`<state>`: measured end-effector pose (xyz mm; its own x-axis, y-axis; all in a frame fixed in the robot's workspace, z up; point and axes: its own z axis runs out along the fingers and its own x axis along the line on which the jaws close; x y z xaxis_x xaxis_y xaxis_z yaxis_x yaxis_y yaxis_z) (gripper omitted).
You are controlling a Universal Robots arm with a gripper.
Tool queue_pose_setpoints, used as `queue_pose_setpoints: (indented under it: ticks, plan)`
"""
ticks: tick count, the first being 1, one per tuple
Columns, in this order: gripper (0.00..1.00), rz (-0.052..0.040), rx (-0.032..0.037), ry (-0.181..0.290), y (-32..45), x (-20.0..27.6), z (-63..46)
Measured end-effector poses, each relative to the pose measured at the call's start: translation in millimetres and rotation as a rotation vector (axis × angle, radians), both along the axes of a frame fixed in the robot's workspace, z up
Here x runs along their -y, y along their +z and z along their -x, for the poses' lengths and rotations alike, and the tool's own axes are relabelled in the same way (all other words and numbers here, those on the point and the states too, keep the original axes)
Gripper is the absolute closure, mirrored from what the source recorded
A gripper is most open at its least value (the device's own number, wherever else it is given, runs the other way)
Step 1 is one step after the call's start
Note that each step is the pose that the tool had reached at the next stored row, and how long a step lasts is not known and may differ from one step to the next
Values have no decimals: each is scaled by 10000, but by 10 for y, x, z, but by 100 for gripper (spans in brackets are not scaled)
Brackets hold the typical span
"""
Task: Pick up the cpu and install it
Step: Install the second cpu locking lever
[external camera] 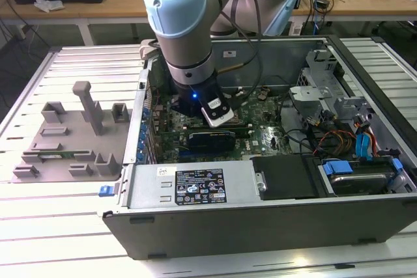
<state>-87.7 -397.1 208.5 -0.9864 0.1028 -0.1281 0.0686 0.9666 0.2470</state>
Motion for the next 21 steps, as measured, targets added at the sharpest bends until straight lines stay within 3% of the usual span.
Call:
queue_pose_setpoints:
  ticks: [2, 6, 13, 18, 21]
  plan:
    - [89, -137, 57, 30, -16, 3, 33]
    - [89, -262, 141, 41, -52, 3, 41]
    - [89, -387, 218, 75, -113, 1, 51]
    - [89, -545, 296, 86, -136, -6, 57]
    - [89, -560, 325, 92, -152, -11, 88]
